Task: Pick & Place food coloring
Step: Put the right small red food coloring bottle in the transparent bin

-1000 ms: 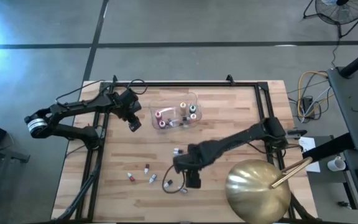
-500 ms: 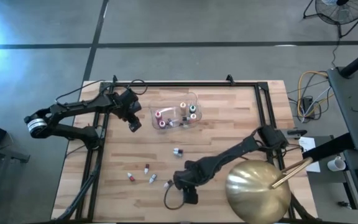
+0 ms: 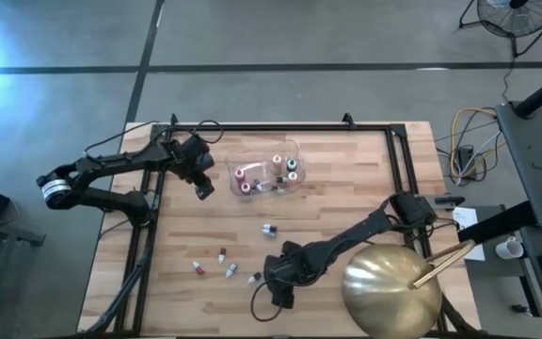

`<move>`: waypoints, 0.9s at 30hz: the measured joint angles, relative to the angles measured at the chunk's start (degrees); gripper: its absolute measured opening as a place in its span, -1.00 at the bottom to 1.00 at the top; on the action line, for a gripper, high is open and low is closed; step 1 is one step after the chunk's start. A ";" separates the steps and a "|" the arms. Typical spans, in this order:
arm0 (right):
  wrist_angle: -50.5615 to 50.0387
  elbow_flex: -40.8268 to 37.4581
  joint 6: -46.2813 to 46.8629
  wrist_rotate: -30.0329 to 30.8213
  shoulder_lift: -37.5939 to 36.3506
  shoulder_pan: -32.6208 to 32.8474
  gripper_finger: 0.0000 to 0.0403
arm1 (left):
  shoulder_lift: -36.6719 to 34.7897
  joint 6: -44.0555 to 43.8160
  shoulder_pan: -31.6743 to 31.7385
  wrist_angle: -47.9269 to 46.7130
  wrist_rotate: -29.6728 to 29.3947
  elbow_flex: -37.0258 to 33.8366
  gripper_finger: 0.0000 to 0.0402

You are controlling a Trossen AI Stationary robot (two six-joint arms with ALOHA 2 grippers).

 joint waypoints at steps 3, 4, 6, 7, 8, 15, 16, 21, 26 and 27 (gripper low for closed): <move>-1.79 0.00 1.77 2.18 0.00 -0.07 -0.02 | 0.00 0.00 0.00 0.02 0.00 0.00 -0.13; -2.44 0.00 3.15 3.13 0.00 -0.27 -0.02 | 0.00 0.00 0.02 0.02 0.00 0.00 -0.13; -2.33 0.00 4.20 3.30 0.00 -0.69 -0.02 | 0.00 0.00 0.01 0.02 -0.01 0.00 -0.13; -2.05 0.00 4.18 3.28 0.00 -0.76 -0.01 | 0.00 0.00 0.00 0.02 0.00 0.00 -0.13; -1.65 0.00 3.53 3.08 0.00 -0.87 -0.01 | 0.01 0.00 0.01 0.03 0.00 0.00 -0.13; -1.76 0.00 -0.75 3.00 0.00 -0.76 -0.02 | 0.02 -0.02 0.02 0.02 -0.02 -0.11 -0.13; -2.35 0.00 0.57 3.78 -0.04 -0.86 -0.01 | 0.02 -0.02 0.00 0.02 -0.02 -0.15 -0.13; -7.86 0.00 6.87 13.46 -0.36 -1.16 -0.01 | 0.02 -0.26 0.01 -0.01 -0.01 -0.31 -0.13; -8.40 0.00 7.90 13.01 -0.63 -1.36 -0.01 | 0.02 -0.24 0.02 0.00 -0.02 -0.31 -0.13; -8.40 0.00 7.86 12.90 -0.86 -1.33 -0.01 | 0.02 -0.26 0.00 0.00 -0.02 -0.31 -0.13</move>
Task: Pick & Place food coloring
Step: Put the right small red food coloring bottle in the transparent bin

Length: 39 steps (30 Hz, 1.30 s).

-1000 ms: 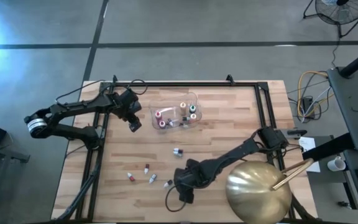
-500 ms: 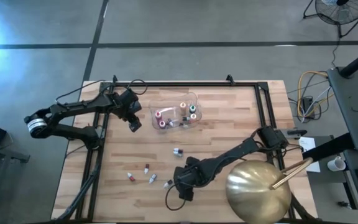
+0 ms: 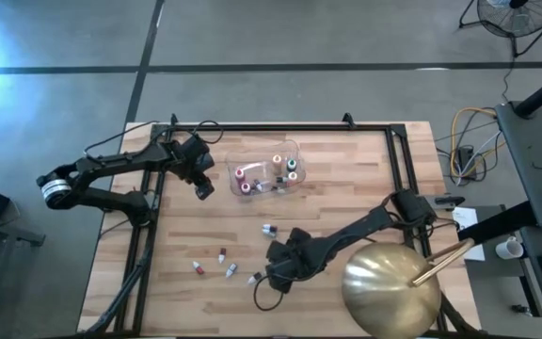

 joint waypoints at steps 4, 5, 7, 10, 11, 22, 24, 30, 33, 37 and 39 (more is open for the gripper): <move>-0.56 0.00 -2.48 -0.94 -1.40 0.01 -0.01 | 0.00 0.02 0.02 0.00 0.00 0.00 -0.13; -1.27 0.00 -3.02 -1.23 -1.64 0.09 -0.01 | 0.00 0.02 0.02 0.00 0.00 0.00 -0.13; -2.25 0.00 -3.84 -1.51 -2.24 0.23 -0.01 | 0.00 0.02 0.01 0.00 0.00 0.00 -0.13; -0.67 0.12 -5.91 -5.38 -2.42 0.31 -0.01 | 0.00 0.02 0.00 0.02 0.00 0.00 -0.13; 1.16 0.13 -7.66 -8.45 -2.42 0.31 -0.01 | 0.00 0.02 0.02 0.02 0.00 0.00 -0.13; 9.95 0.02 -14.70 -7.04 0.29 0.49 -0.01 | 0.02 0.04 0.00 0.01 0.00 0.00 -0.13; 9.46 0.00 -14.70 -5.52 0.36 0.26 -0.01 | 0.02 0.04 0.02 0.02 0.00 0.00 -0.13; 9.85 0.00 -15.06 -7.30 0.38 0.50 -0.01 | 0.02 0.25 0.00 0.02 0.00 0.00 -0.13; 11.41 0.02 -15.09 -7.26 0.75 0.36 -0.01 | 0.02 0.26 0.02 0.02 0.00 0.00 -0.13; 15.08 0.02 -15.07 -7.30 2.72 0.37 -0.01 | 0.02 0.28 0.00 0.00 0.00 0.00 -0.13; 15.67 0.00 -15.06 -7.48 3.38 0.42 -0.01 | 0.02 0.27 0.02 0.01 0.00 0.00 -0.13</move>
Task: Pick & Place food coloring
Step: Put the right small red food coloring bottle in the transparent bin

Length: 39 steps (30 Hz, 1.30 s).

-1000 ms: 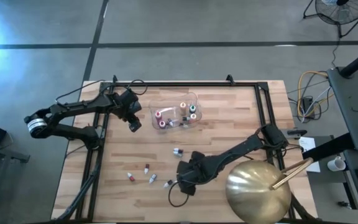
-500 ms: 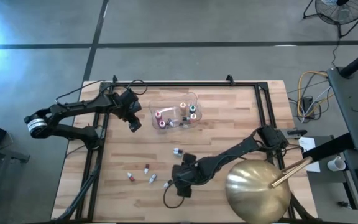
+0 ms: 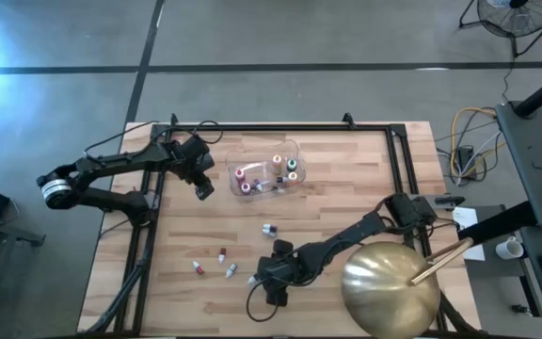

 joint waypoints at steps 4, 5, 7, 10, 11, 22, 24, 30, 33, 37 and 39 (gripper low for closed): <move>-1.41 0.00 0.02 0.01 0.17 -0.03 -0.01 | 0.00 -0.01 0.00 -0.01 0.00 0.00 -0.13; -2.06 0.00 0.02 0.13 0.15 -0.05 -0.01 | 0.00 -0.01 0.00 -0.03 0.00 0.00 -0.13; -3.17 0.00 0.11 0.35 0.17 -0.05 -0.01 | 0.00 0.00 -0.01 -0.02 0.00 0.00 -0.13; -3.29 0.00 0.21 -0.32 0.17 -0.03 -0.04 | 0.00 0.01 -0.01 -0.02 0.00 0.00 -0.13; -3.18 0.00 0.21 -1.23 0.29 -0.03 -0.05 | 0.00 0.01 0.00 -0.01 0.00 0.00 -0.13; -2.96 -0.26 -2.92 -2.33 0.68 -0.14 -0.23 | 0.00 0.01 0.00 -0.01 0.00 0.00 -0.13; -3.01 -0.55 -3.02 -2.27 0.68 -0.27 -0.26 | 0.00 0.12 0.00 -0.01 0.00 0.00 -0.13; -4.48 -0.61 -3.02 -2.38 0.68 -1.15 -0.44 | 0.00 0.16 0.00 -0.01 0.00 0.00 -0.13; -5.30 -0.61 -2.96 -2.85 0.68 -2.07 -0.57 | 0.00 0.19 0.00 -0.01 0.00 0.00 -0.13; -6.25 -0.68 -2.58 -3.23 0.57 -3.93 -0.68 | 0.00 0.19 0.00 -0.01 0.00 0.00 -0.13; -6.58 -0.79 -1.43 -1.40 0.14 -5.10 -0.68 | 0.00 0.19 -0.02 -0.01 0.00 0.00 -0.13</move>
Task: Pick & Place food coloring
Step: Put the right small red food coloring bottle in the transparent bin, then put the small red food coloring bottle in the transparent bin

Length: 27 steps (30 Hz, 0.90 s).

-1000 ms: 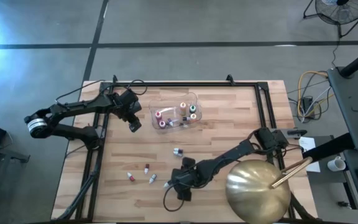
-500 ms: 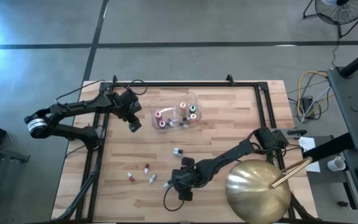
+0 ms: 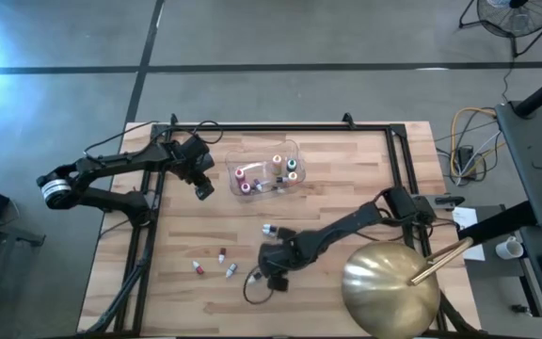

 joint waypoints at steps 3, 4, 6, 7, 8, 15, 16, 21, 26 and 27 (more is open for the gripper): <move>-1.43 -0.35 1.78 8.99 -1.27 -2.11 -0.64 | 0.00 0.02 0.02 0.00 0.00 0.00 -0.13; -1.71 -0.39 1.91 12.61 -1.88 -2.99 -0.63 | 0.00 0.02 0.02 0.00 0.00 0.00 -0.13; -1.80 -0.39 1.86 19.20 -4.38 -4.66 -0.61 | 0.00 0.02 0.01 0.00 0.00 0.00 -0.13; -1.89 -0.30 1.79 21.81 -5.98 -5.50 -0.61 | 0.00 0.02 0.02 -0.02 0.00 0.00 -0.13; -1.82 -0.17 1.68 24.22 -7.46 -6.33 -0.61 | 0.00 0.02 0.01 0.00 0.00 0.00 -0.13; 3.17 -0.14 1.33 36.64 -15.67 -15.68 -0.60 | 0.00 0.02 0.02 0.00 -0.02 0.00 -0.13; 3.65 0.01 1.37 35.19 -16.45 -17.30 -0.58 | 0.00 -0.01 0.00 0.00 0.00 0.00 -0.13; 2.95 -0.34 8.04 12.31 -15.96 -24.27 -0.47 | 0.00 -1.09 -0.02 0.00 0.00 0.00 -0.13; 3.67 -0.06 10.58 4.24 -17.23 -27.35 -0.27 | -0.09 -3.30 -0.02 -0.23 1.23 0.00 -0.13; 3.74 -0.06 8.92 4.17 -17.47 -27.54 -0.23 | -0.09 -3.30 -0.03 -0.49 2.63 0.00 -0.13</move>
